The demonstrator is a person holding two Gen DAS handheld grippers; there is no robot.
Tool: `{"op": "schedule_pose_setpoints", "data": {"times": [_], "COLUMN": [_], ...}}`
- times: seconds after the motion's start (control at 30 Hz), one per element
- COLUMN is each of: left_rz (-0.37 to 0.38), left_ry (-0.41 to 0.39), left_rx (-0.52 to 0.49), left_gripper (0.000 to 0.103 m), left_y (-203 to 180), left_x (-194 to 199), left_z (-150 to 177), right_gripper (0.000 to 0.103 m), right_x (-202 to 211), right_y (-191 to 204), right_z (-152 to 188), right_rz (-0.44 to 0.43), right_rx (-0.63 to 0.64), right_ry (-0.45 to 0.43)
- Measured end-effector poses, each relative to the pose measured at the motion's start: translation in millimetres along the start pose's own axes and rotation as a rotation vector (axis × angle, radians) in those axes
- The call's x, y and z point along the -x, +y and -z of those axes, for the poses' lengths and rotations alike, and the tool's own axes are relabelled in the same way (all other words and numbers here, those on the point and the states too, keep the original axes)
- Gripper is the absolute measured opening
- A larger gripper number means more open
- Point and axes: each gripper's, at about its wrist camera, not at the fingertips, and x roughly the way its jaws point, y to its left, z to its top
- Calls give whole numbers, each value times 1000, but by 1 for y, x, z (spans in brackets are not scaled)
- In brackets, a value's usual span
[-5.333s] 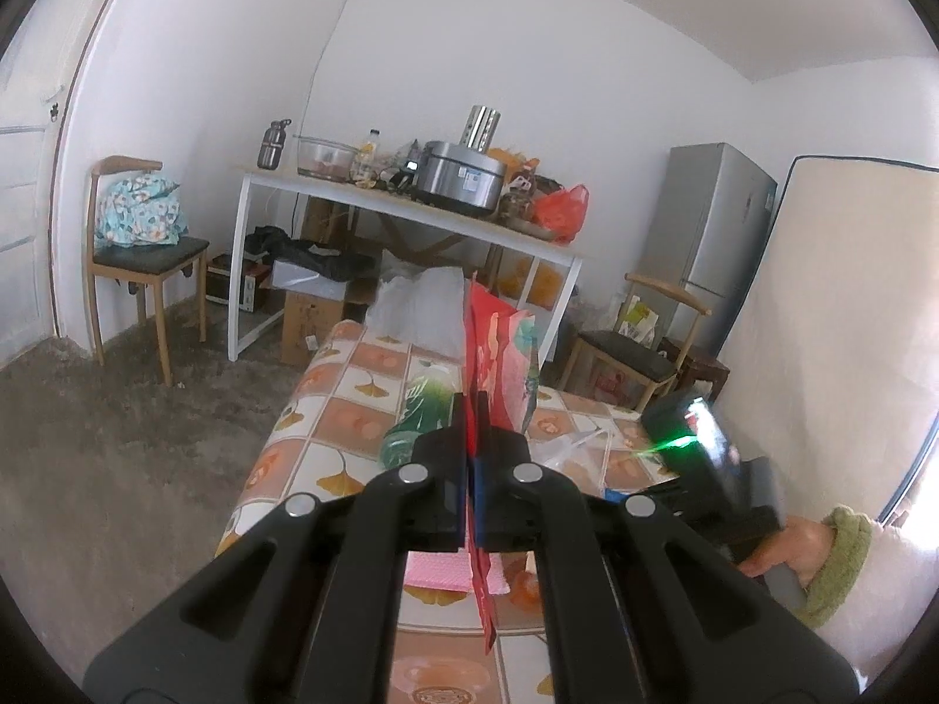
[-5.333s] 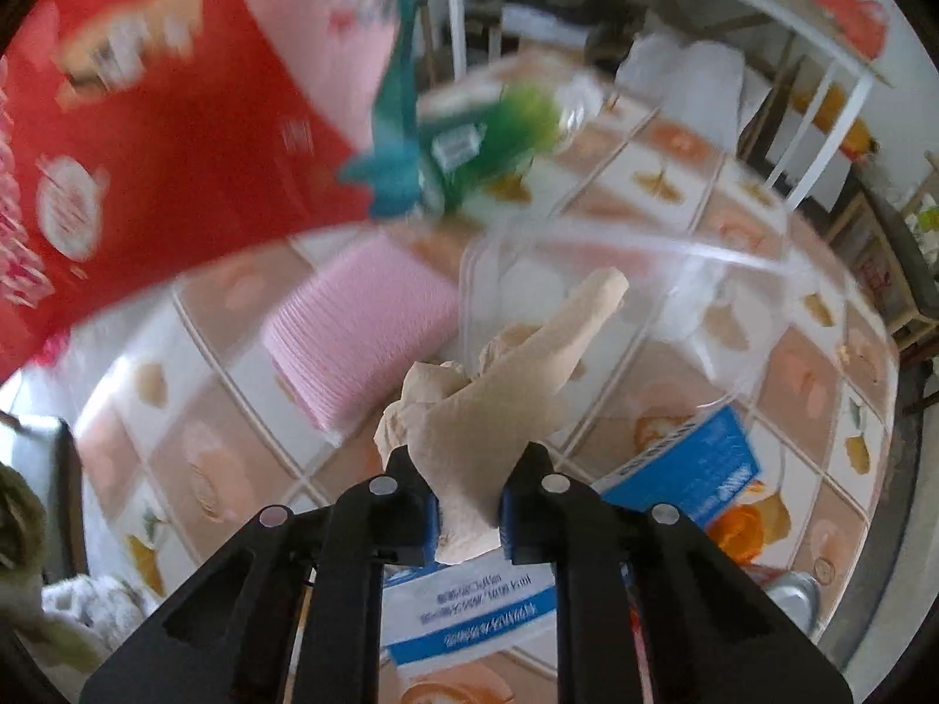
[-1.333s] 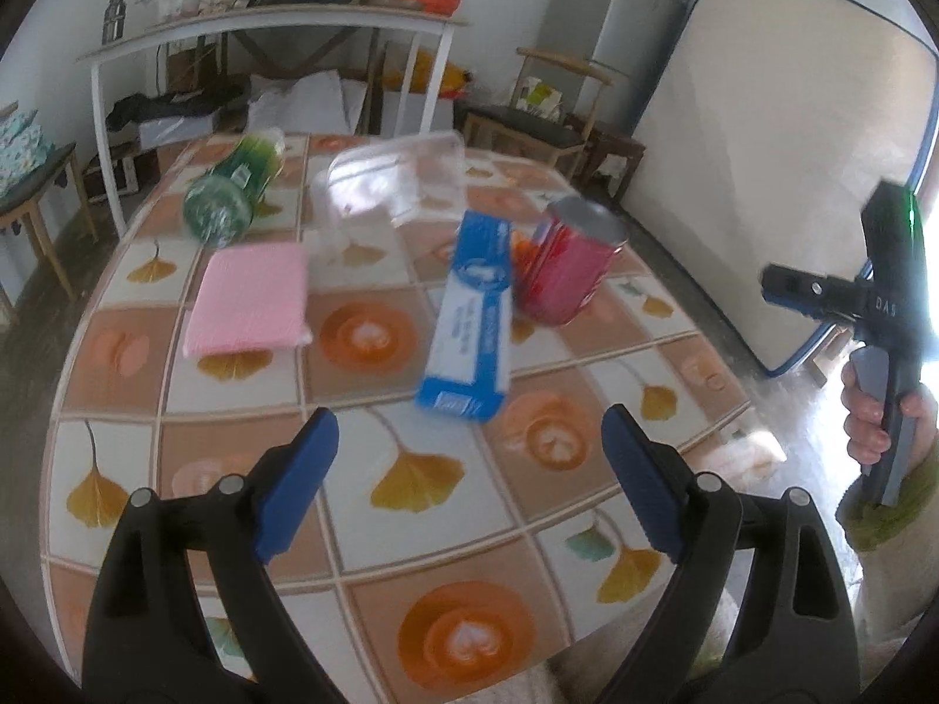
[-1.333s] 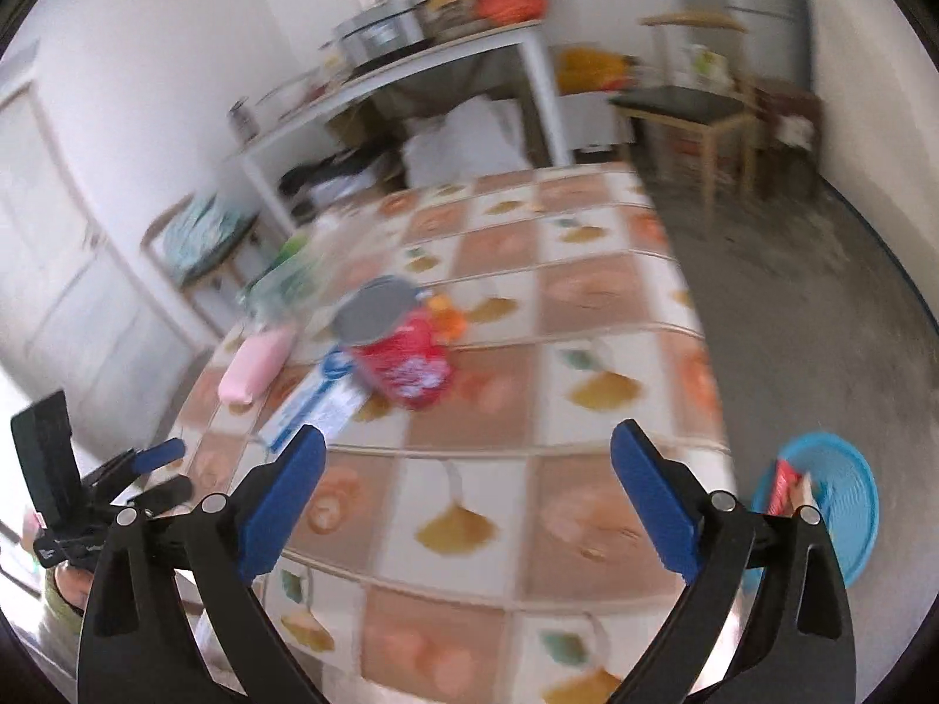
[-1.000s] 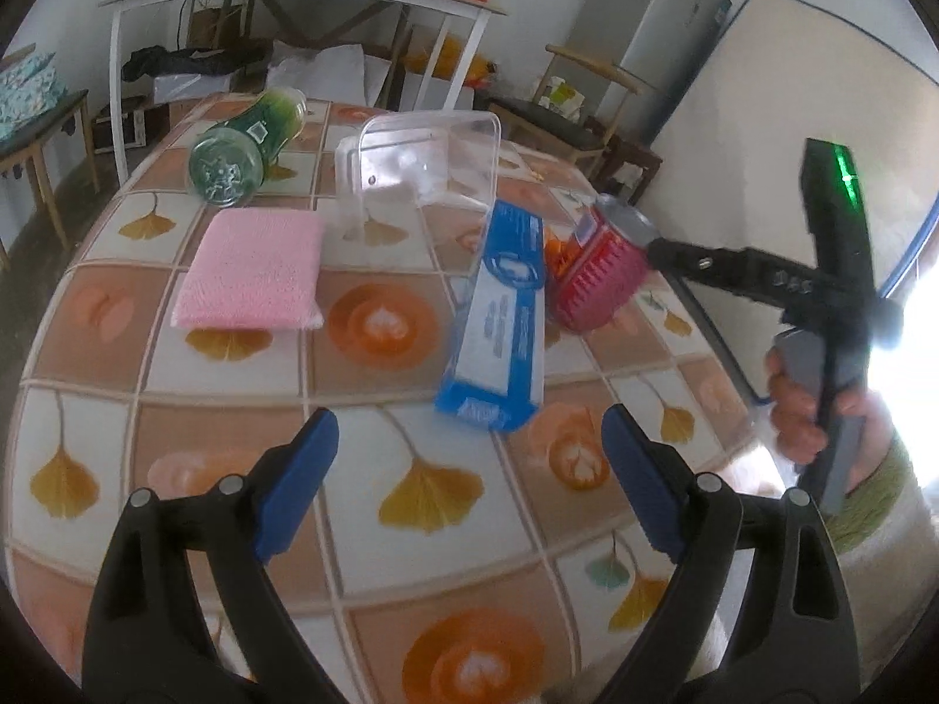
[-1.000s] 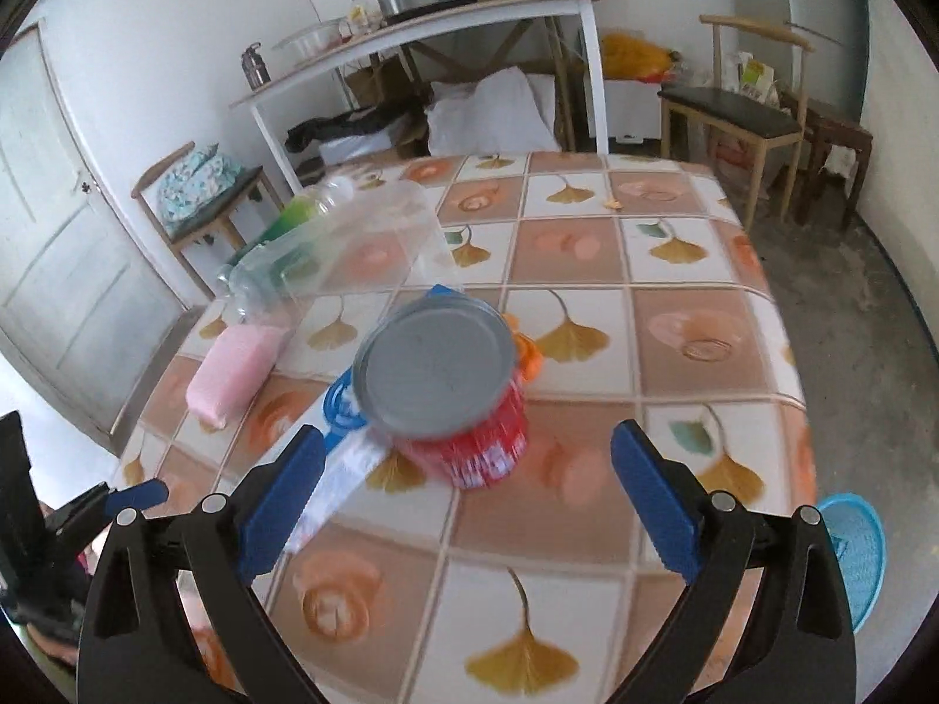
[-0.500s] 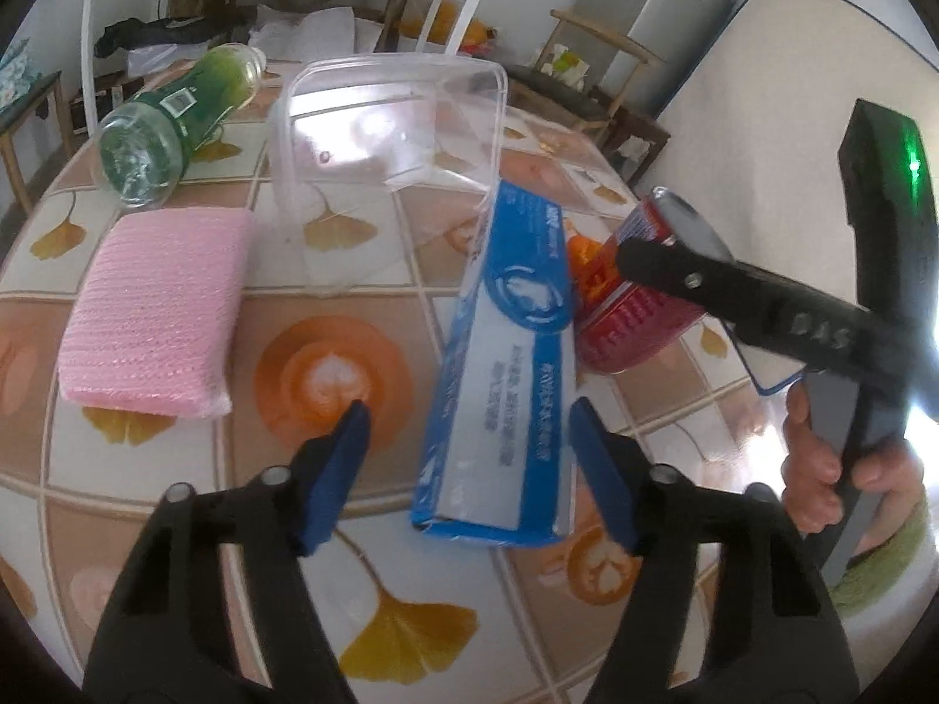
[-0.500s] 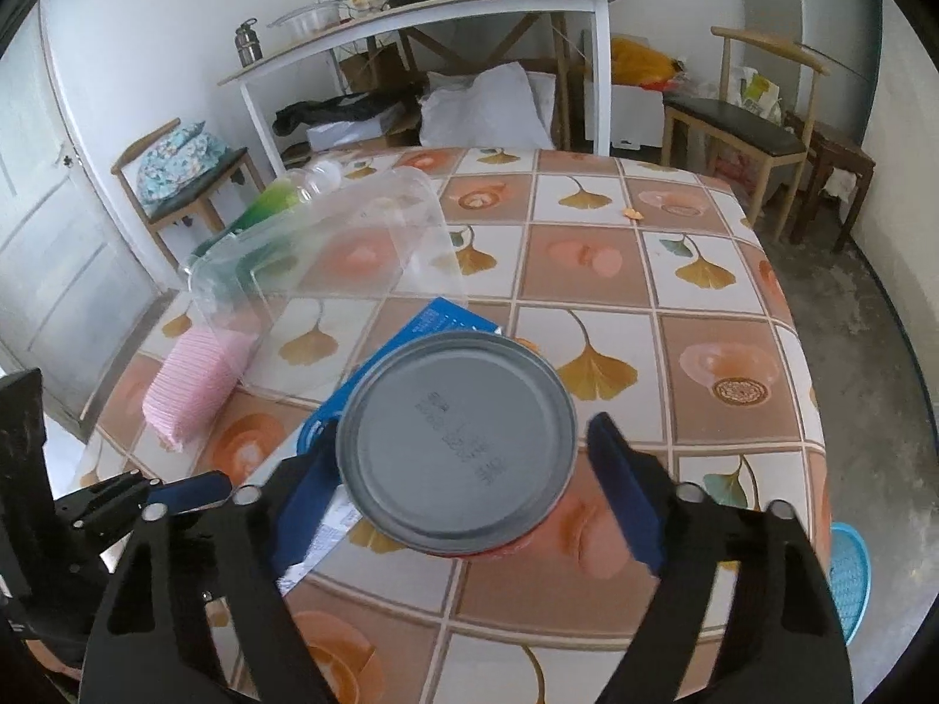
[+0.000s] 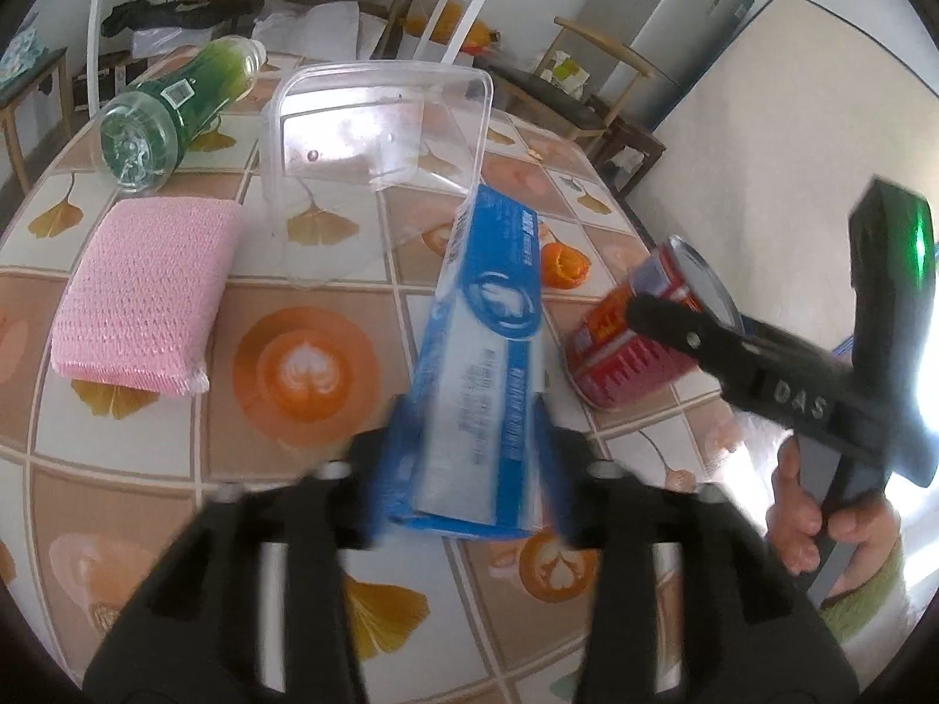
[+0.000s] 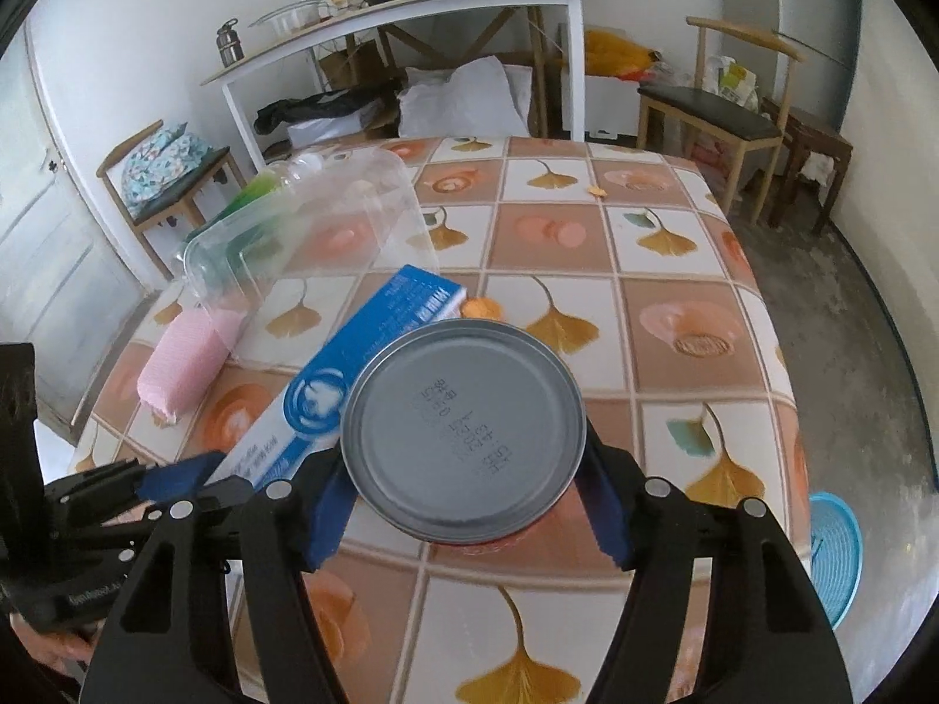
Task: Collect trash
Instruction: 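Grasp the red can with the right tool while the left tool grasps the blue toothpaste box, then lift the red can with the right tool while the left tool lifts the toothpaste box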
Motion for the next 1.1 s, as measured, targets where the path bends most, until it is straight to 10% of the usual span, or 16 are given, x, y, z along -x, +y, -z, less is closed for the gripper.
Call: {"op": "schedule_pose_setpoints", "data": {"times": [0.73,1.1], "left_rz": [-209,-128], "left_ry": [71,124], "left_rx": [-86,-30], "left_gripper": [48,60], "left_y": [-16,-18], "left_x": [34,80], "left_z": [57,87], "right_gripper": [65,65], "right_x": [44,73], "right_y": [-25,-10], "right_z": [50,85], "right_rz": [-44,-87], "right_rx": [-59,-2], "right_ry": [-16,30]}}
